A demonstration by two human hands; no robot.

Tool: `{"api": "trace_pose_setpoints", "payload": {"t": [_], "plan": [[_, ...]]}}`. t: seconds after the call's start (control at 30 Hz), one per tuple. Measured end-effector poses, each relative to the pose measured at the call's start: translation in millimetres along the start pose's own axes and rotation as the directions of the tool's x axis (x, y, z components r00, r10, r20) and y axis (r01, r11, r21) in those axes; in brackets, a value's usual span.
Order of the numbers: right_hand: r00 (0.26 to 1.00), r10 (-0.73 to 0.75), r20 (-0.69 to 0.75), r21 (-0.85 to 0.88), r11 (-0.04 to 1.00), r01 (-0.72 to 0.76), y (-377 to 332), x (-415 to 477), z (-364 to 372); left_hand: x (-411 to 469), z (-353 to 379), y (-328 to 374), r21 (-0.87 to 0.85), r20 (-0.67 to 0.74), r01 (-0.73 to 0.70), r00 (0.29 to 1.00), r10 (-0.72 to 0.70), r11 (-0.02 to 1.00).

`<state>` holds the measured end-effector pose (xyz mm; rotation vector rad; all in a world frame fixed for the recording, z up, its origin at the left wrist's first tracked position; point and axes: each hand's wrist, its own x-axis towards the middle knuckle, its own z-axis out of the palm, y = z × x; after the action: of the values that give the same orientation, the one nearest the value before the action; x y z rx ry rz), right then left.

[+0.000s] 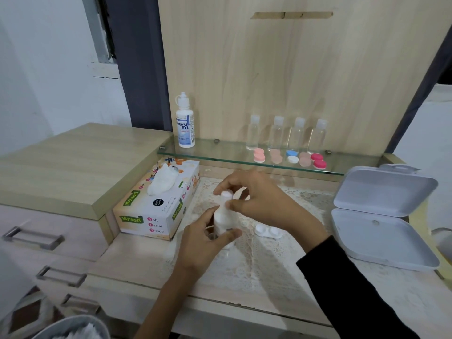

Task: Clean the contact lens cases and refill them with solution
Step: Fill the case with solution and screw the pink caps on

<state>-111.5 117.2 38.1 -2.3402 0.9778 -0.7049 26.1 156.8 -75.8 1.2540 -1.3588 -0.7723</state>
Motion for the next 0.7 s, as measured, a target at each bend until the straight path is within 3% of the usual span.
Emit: {"api": "trace_pose_setpoints", "payload": {"t": [0.27, 0.43, 0.5, 0.6, 0.7], "plan": [[0.996, -0.091, -0.021, 0.150, 0.984, 0.093, 3.6, 9.0, 8.5, -0.6, 0.5, 1.6, -0.015, -0.012, 0.021, 1.000, -0.021, 1.000], [0.966, 0.044, -0.254, 0.403, 0.913, 0.064, 13.3, 18.3, -0.1, -1.2, -0.6, 1.1, 0.003, -0.003, -0.008, 1.000, 0.008, 1.000], [0.946, 0.139, -0.292, 0.345, 0.938, -0.032, 27.4, 24.9, -2.7, -0.9, -1.1, -0.1, 0.011, -0.006, -0.009, 1.000, 0.009, 1.000], [0.958, 0.239, -0.157, 0.116, 0.968, -0.222, 58.0, 34.3, 6.8, -1.0, -1.2, -1.2, 0.014, -0.013, -0.007, 1.000, 0.007, 1.000], [0.960, 0.262, -0.096, -0.041, 0.963, -0.267, 83.6, 42.0, 29.0, -1.0, -1.0, 0.7, 0.027, -0.012, -0.016, 1.000, 0.017, 0.999]]}}
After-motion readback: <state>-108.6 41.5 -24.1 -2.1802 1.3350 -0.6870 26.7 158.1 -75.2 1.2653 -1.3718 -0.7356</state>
